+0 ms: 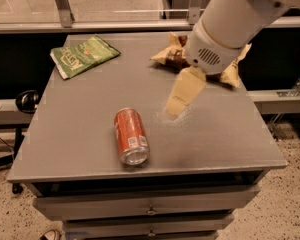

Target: Move coke can near green jalapeno chip bag

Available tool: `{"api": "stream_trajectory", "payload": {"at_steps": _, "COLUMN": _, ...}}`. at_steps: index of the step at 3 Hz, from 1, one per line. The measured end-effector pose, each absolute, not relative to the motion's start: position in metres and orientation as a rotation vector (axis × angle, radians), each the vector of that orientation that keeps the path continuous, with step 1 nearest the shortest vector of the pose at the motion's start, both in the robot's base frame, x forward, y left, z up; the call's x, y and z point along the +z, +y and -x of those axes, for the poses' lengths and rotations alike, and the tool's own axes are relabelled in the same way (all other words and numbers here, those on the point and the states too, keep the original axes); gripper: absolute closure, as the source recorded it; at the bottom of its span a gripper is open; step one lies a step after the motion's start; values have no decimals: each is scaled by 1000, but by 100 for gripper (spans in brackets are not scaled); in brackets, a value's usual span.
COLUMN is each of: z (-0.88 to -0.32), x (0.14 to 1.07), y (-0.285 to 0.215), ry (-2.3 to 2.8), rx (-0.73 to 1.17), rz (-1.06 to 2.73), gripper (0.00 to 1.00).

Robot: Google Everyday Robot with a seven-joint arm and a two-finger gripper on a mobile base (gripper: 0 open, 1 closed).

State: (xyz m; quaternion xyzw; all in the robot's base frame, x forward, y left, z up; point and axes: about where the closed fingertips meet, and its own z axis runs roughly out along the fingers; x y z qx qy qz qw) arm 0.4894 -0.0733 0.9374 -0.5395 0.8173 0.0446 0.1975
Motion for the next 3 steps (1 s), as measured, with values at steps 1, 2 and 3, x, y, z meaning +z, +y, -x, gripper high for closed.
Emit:
{"api": "stream_trajectory", "payload": {"at_steps": 1, "z": -497, "x": 914, "y": -39, "ry": 2380, "rx": 234, "rz": 1338, "gripper": 0}}
{"api": "stream_trajectory", "payload": {"at_steps": 2, "z": -492, "x": 890, "y": -11, "ry": 2480, "rx": 302, "rz": 1185, "gripper": 0}}
{"api": "stream_trajectory", "payload": {"at_steps": 3, "z": -483, "x": 873, "y": 14, "ry": 2577, "rx": 341, "rz": 1041, "gripper": 0}}
